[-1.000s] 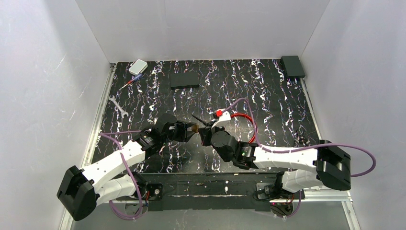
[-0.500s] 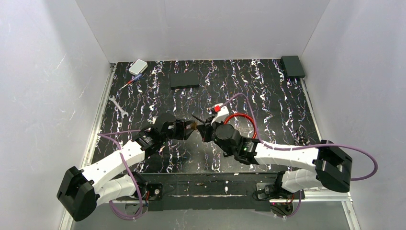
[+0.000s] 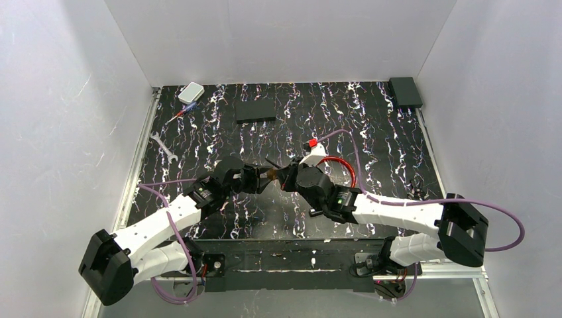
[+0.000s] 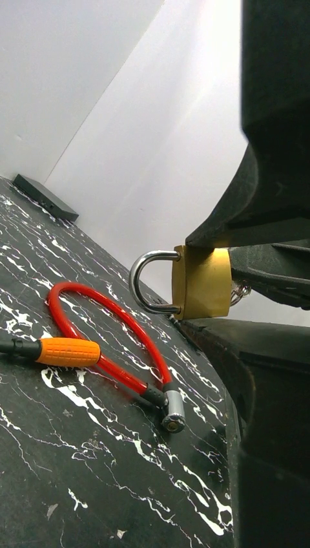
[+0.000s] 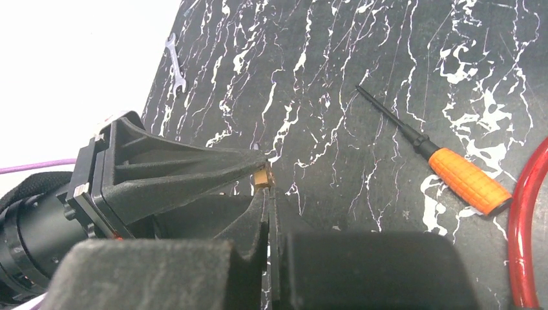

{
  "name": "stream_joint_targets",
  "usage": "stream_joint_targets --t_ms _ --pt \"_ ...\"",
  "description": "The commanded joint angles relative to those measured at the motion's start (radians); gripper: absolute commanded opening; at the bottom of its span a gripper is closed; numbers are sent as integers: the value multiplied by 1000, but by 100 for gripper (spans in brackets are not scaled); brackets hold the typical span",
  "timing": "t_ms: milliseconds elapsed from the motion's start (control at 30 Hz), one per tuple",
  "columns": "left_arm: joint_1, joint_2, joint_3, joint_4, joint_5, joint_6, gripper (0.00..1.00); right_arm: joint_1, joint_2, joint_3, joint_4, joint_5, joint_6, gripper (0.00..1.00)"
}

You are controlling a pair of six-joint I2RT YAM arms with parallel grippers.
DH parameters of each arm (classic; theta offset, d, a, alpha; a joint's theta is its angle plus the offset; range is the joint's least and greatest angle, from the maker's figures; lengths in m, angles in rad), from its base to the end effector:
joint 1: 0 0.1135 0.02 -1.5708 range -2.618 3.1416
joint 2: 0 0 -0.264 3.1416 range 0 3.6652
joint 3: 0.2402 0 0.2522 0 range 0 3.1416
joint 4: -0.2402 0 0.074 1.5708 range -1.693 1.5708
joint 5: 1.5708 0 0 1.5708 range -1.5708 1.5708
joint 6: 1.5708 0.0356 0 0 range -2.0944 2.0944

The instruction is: Unlock with the key

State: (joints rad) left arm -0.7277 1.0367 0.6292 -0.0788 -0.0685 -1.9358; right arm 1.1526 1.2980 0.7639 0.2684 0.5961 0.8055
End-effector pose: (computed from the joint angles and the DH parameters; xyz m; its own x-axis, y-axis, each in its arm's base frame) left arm 0.1742 -0.1519 0.2476 -0.4531 -0.8444 0.2857 -0.5467 0.0101 -0.8372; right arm 0.1361 0.2570 0.2675 -0.4606 0.4332 -0.7748 -0.2946 0.7488 0.5937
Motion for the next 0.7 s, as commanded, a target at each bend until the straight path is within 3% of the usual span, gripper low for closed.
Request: stream_joint_targets --t_ms 0,400,567,667 --pt "-35 -24 20 119 142 18 0 -8 28 42 -56 35 86 1" --pt "-35 -42 9 111 133 13 0 -10 9 23 -23 18 23 1" --pt "-35 -61 3 86 106 20 0 -10 -24 29 -61 11 -8 47" --pt "-34 -67 0 85 88 26 0 -10 -53 36 -88 -6 -35 63"
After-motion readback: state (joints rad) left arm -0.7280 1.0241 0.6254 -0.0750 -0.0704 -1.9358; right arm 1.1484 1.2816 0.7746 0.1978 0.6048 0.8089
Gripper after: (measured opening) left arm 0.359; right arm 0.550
